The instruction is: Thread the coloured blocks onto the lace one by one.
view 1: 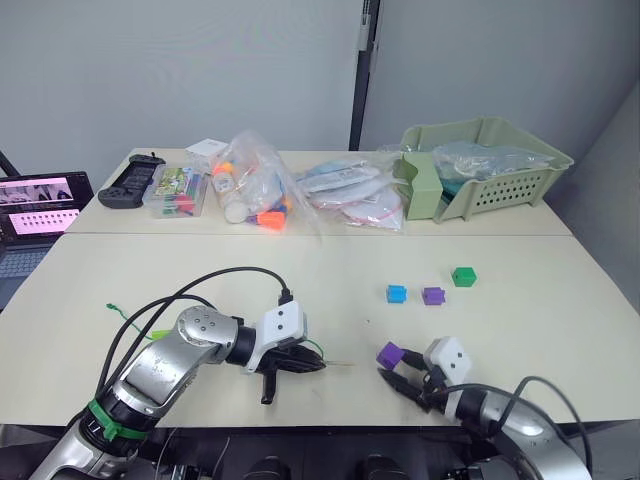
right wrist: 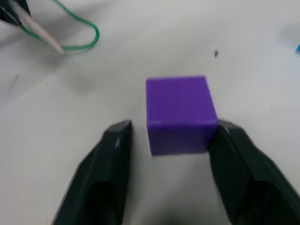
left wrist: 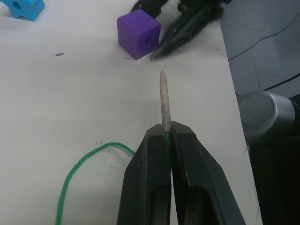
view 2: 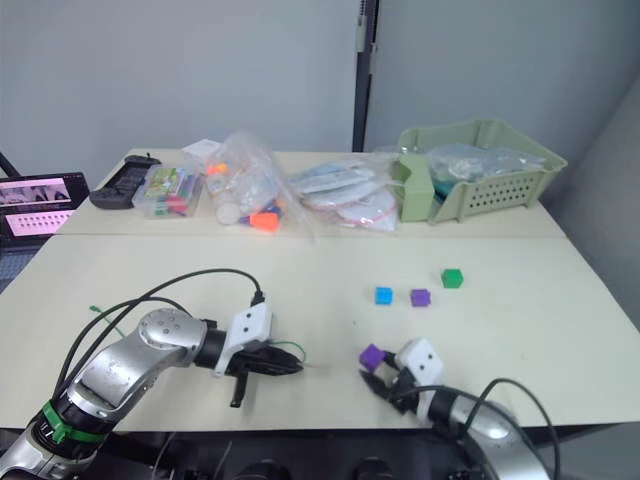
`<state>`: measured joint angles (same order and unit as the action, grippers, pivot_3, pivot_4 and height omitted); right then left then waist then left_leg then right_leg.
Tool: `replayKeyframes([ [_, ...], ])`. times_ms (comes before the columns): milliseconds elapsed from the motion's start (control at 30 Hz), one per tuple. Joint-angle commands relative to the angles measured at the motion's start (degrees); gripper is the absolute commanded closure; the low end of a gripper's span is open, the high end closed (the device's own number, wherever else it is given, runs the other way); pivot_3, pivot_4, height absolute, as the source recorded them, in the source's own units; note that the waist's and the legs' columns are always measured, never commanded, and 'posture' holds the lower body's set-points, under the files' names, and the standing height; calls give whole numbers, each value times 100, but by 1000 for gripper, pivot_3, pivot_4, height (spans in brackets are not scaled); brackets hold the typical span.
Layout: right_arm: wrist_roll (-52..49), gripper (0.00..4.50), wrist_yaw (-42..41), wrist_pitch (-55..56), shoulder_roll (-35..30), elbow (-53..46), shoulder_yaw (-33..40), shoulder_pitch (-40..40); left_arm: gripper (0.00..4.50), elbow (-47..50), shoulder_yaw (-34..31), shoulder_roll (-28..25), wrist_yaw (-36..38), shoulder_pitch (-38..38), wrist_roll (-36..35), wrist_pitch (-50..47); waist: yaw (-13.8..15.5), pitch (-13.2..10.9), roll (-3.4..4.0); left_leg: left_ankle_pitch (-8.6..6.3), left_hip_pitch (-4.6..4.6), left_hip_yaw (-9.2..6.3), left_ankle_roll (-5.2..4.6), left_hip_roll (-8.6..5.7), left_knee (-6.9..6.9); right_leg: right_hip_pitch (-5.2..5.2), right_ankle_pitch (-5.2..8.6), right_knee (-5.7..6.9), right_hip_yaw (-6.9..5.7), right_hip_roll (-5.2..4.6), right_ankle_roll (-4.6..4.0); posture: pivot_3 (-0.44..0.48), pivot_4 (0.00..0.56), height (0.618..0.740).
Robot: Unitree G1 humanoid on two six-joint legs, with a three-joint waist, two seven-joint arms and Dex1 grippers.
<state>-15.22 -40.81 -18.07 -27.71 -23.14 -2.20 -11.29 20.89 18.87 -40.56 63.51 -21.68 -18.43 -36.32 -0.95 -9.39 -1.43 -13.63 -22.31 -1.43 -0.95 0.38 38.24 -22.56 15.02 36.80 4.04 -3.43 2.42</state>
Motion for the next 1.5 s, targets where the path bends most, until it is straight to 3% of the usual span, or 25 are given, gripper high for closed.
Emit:
replayKeyframes([
  [33, -335, 614, -284, -21, -362, -448, 354, 232, 4500, 150, -155, -10, -10, -9, -110, 60, 2, -1, -1, 0, -1, 0, 0, -1, 0, 0, 0, -3, 0, 0, 0, 0, 150, 740],
  [100, -449, 31, -579, -69, -747, -520, 466, 449, 4500, 131, -148, -2, -4, -15, -109, 70, -1, -1, -1, 0, -1, 2, 0, -3, 0, -1, 0, -3, 1, -1, 1, 0, 150, 740],
  [300, -739, 31, -1676, -157, -1737, -455, 354, 1028, 4500, 77, -137, 24, -6, -41, -99, 88, 15, -3, -1, -1, -4, -1, -1, -2, -1, -2, 1, -3, -11, 7, -1, 0, 150, 740],
  [400, -595, 31, -2832, -131, -2460, -21, -223, 1995, 4500, 70, -118, 47, -10, -44, -95, 87, -14, -9, 1, 0, -6, 0, -1, -5, 1, -2, 1, -5, -7, 3, 0, 0, 150, 740],
  [500, -145, 31, -3594, -28, -2756, 592, -935, 3064, 4500, 53, -98, 80, -14, -59, -82, 95, -21, -12, -5, 0, 3, 3, -1, -3, 3, 5, 1, -8, -5, 4, 0, 0, 150, 740],
  [633, 568, 31, -4515, 487, -2730, 1400, -1824, 4267, 4500, 29, -86, 124, -24, -79, -70, 101, -6, -13, -5, 0, -4, 4, -2, -2, 2, -7, 0, -5, -9, 6, -1, 0, 150, 740],
  [800, 1299, 31, -5064, 1542, -2300, 2273, -2548, 5116, 4500, 8, -61, 196, -46, -99, -53, 102, 18, -13, -5, -1, -63, 0, -2, -9, 9, -69, -3, 9, -8, -2, -3, 0, 150, 740],
  [1033, 1556, 31, -5159, 2145, -1949, 2885, -2856, 5394, 4500, 38, -52, 234, -81, -87, -40, 67, 27, -13, -5, 0, -66, -9, -1, -15, 14, -73, -6, 24, -11, -10, -4, 0, 150, 740],
  [1133, 1598, 829, -5159, 2327, -1858, 3008, -2912, 5388, 4500, 54, -78, 204, -81, -74, -49, 57, 22, -13, -5, 0, -64, -9, -1, -15, 14, -73, -6, 25, -11, -10, -4, 0, 150, 740],
  [1367, 1550, 3241, -5047, 2475, -1738, 3081, -2780, 5286, 4500, 39, -63, 196, -89, -91, -50, 53, 17, -12, -4, 0, -61, -9, -1, -14, 14, -73, -7, 29, -11, -9, -6, 0, 150, 740],
  [1500, 1313, 3301, -4794, 1749, -1918, 2501, -2441, 4857, 4500, -3, -33, 222, -93, -120, -19, 96, 39, -12, -4, 0, -62, -13, -1, -15, 14, -72, -7, 30, -12, -10, -6, 0, 150, 740],
])
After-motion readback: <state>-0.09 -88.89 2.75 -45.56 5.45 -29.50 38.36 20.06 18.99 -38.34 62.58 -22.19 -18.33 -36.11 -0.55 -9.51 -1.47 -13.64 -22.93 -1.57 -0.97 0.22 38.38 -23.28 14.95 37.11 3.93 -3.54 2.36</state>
